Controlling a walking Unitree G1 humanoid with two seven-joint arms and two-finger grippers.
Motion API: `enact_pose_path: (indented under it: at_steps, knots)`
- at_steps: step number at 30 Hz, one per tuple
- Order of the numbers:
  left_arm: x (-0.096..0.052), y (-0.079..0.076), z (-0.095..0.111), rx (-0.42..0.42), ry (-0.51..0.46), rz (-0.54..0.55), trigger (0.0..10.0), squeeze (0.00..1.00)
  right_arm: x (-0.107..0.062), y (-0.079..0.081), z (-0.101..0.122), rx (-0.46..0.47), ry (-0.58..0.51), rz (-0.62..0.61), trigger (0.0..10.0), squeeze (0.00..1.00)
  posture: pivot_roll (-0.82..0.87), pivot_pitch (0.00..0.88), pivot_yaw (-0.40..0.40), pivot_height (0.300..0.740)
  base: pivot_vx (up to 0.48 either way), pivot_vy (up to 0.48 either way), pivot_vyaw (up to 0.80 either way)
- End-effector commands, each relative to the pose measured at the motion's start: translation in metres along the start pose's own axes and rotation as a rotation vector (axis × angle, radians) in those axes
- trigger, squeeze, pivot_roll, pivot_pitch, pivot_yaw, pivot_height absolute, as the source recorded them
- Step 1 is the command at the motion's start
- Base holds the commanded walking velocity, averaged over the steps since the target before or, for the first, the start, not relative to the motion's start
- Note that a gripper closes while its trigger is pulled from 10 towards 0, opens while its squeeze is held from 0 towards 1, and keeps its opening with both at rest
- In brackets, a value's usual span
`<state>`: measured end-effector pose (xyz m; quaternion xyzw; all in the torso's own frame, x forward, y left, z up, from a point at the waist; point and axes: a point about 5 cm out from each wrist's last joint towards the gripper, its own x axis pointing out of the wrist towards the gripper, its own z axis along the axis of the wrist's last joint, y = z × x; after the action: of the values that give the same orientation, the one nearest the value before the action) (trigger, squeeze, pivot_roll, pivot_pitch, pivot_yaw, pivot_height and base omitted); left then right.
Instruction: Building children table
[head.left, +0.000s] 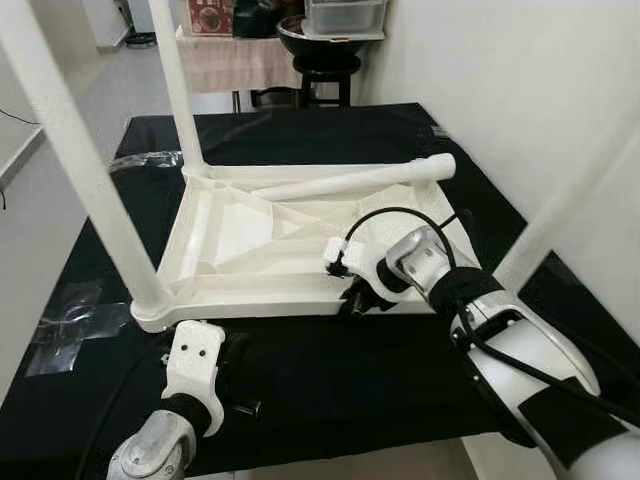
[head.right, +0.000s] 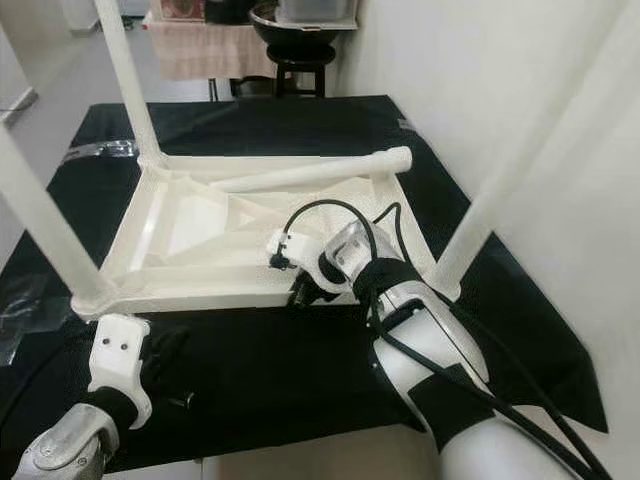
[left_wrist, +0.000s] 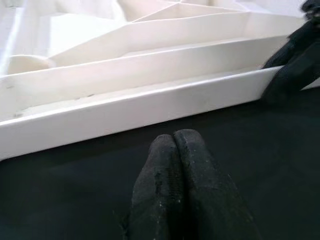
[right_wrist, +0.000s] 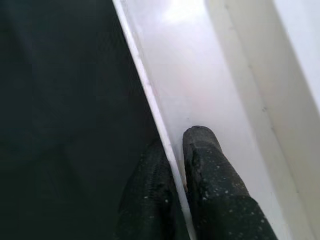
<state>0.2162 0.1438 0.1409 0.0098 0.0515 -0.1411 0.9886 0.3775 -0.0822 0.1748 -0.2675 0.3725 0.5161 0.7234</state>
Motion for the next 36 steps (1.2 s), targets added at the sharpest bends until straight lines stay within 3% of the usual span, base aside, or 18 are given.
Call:
enact_pose_path:
  at_steps: [1,2,5,8,10,11,15,16,17,18,19,20,28,31,32,34,35,36]
  knots:
    - [0.001,-0.001,-0.004,-0.006,0.016,0.001,10.0,0.0,0.009,0.013,0.02,0.082,-0.134,0.064,0.0,0.0,0.0,0.086,-0.068,0.74,0.0,0.0,0.0]
    - [0.002,-0.001,-0.004,-0.005,0.015,0.002,10.0,0.0,0.015,0.021,0.037,0.113,-0.205,0.062,0.0,0.0,0.0,0.081,-0.062,0.74,0.0,0.0,0.0]
    - [0.004,0.0,-0.004,-0.001,0.014,0.002,10.0,0.0,0.022,0.029,0.051,0.141,-0.257,0.04,0.0,0.0,0.0,0.08,-0.061,0.74,0.0,0.0,0.0]
    - [0.006,0.002,-0.003,0.007,0.012,0.005,10.0,0.0,0.035,0.038,0.071,0.154,-0.319,-0.078,0.0,0.0,0.01,0.071,-0.058,0.74,0.0,0.0,0.0]
    - [0.007,0.003,-0.003,0.014,0.012,0.008,10.0,0.0,0.046,0.045,0.093,0.187,-0.43,-0.25,0.0,0.0,0.02,0.061,-0.056,0.74,0.0,0.0,0.0]
    - [0.007,0.003,-0.003,0.014,0.012,0.008,10.0,0.0,0.046,0.045,0.093,0.187,-0.43,-0.25,0.0,0.0,0.02,0.061,-0.056,0.74,0.0,0.0,0.0]
    - [0.008,0.005,-0.004,0.023,0.013,0.01,10.0,0.0,0.05,0.053,0.118,0.228,-0.579,-0.457,0.5,0.0,0.03,0.055,-0.053,0.74,0.0,0.0,0.0]
    - [0.008,0.005,-0.004,0.026,0.014,0.011,10.0,0.0,0.05,0.056,0.123,0.22,-0.609,-0.492,10.0,0.0,0.03,0.05,-0.053,0.74,0.0,0.0,0.0]
    - [0.009,0.005,-0.004,0.029,0.014,0.011,10.0,0.0,0.051,0.06,0.128,0.213,-0.638,-0.507,10.0,0.14,0.04,0.048,-0.053,0.74,0.0,0.0,0.0]
    - [0.009,0.005,-0.004,0.031,0.014,0.011,10.0,0.0,0.053,0.064,0.131,0.221,-0.659,-0.495,10.0,0.66,0.04,0.048,-0.054,0.74,0.0,0.0,0.0]
    - [0.009,0.005,-0.004,0.031,0.014,0.011,10.0,0.0,0.053,0.064,0.131,0.221,-0.659,-0.495,10.0,0.66,0.04,0.048,-0.054,0.74,0.0,0.0,0.0]
    - [0.01,0.006,-0.004,0.036,0.013,0.012,10.0,0.0,0.054,0.074,0.139,0.241,-0.729,-0.417,10.0,1.0,0.03,0.051,-0.047,0.74,0.0,0.0,0.0]
    - [0.012,0.011,-0.003,0.055,0.003,0.027,10.0,0.0,0.04,0.077,0.145,0.303,-0.893,-0.313,10.0,1.0,0.01,0.049,-0.028,0.74,0.0,0.0,0.0]
    - [0.013,0.017,0.0,0.07,-0.012,0.064,10.0,0.0,0.029,0.082,0.144,0.267,-0.981,-0.23,10.0,1.0,0.0,0.047,-0.021,0.74,0.0,0.0,0.0]
    - [0.014,0.022,0.001,0.071,-0.018,0.093,10.0,0.0,0.022,0.087,0.143,0.241,-1.029,-0.193,10.0,0.65,0.0,0.045,-0.02,0.74,0.0,0.0,0.0]
    - [0.014,0.035,0.002,0.068,-0.025,0.182,10.0,0.0,0.008,0.098,0.136,0.232,-1.101,-0.037,10.0,0.65,0.0,0.043,-0.015,0.74,0.0,0.0,0.0]
    - [0.011,0.046,0.001,0.058,-0.02,0.251,10.0,0.0,-0.002,0.101,0.129,0.22,-1.136,0.009,10.0,0.0,-0.01,0.04,-0.009,0.74,0.0,0.0,0.0]
    - [0.009,0.053,0.0,0.05,-0.016,0.296,10.0,0.0,-0.008,0.103,0.123,0.21,-1.154,0.033,10.0,0.0,-0.01,0.04,-0.009,0.74,0.0,0.0,0.0]
